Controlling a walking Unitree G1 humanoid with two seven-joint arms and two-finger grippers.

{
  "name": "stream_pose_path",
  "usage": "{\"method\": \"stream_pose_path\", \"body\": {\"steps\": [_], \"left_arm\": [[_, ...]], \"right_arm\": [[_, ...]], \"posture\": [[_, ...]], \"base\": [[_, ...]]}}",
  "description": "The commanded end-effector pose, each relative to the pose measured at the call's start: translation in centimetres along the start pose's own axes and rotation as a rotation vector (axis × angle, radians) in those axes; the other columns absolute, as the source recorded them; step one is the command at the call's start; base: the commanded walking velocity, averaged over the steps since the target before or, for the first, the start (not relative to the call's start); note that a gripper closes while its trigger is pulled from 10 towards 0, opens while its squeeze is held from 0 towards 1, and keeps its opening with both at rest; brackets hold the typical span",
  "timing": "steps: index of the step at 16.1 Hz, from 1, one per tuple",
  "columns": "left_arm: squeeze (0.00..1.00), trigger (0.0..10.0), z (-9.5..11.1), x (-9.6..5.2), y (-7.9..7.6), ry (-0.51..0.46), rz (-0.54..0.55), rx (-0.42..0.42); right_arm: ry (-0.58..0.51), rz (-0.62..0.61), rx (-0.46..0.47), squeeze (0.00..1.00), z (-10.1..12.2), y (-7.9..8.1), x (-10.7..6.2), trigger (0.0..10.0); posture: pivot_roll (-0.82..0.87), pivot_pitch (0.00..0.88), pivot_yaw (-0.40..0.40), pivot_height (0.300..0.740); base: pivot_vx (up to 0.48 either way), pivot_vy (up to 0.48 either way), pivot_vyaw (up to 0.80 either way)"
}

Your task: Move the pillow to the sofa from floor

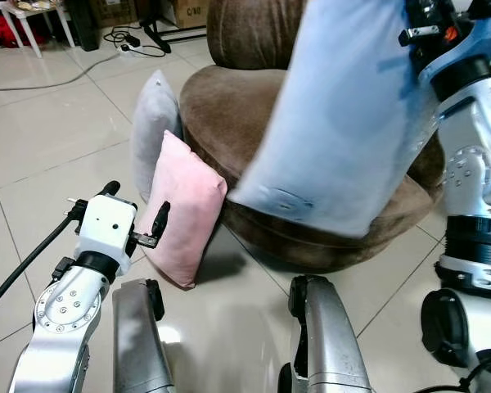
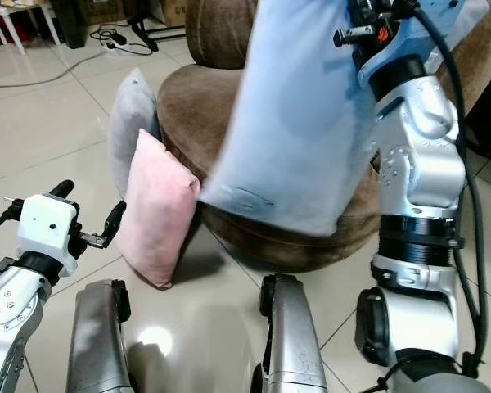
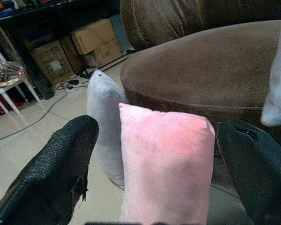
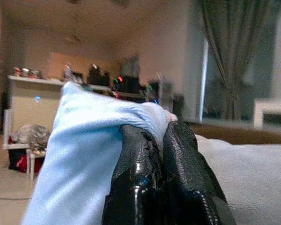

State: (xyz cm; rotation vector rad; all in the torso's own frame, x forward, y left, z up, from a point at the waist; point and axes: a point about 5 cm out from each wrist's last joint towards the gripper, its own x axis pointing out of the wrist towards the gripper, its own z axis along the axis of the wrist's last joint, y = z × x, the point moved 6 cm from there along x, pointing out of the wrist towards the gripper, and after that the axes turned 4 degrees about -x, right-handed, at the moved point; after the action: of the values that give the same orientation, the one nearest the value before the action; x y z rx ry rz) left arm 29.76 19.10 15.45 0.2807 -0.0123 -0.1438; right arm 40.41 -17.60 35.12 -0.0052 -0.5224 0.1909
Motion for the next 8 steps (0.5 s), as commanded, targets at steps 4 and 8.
{"method": "stream_pose_path", "body": {"steps": [4, 8], "left_arm": [[0.00, 10.0, 1.3, 0.5, 0.7, -0.045, 0.032, 0.005], [0.00, 10.0, 1.6, 0.9, 0.8, -0.060, 0.042, 0.015]], "right_arm": [[-0.048, -0.126, 0.132, 0.00, 0.4, 0.5, 0.3, 10.0], [0.163, -0.040, 0.086, 0.00, -7.5, 5.5, -2.8, 10.0]], "posture": [[0.00, 0.000, -0.071, 0.415], [0.01, 0.000, -0.083, 0.420]], "base": [[0.000, 0.000, 0.00], [0.000, 0.000, 0.00]]}}
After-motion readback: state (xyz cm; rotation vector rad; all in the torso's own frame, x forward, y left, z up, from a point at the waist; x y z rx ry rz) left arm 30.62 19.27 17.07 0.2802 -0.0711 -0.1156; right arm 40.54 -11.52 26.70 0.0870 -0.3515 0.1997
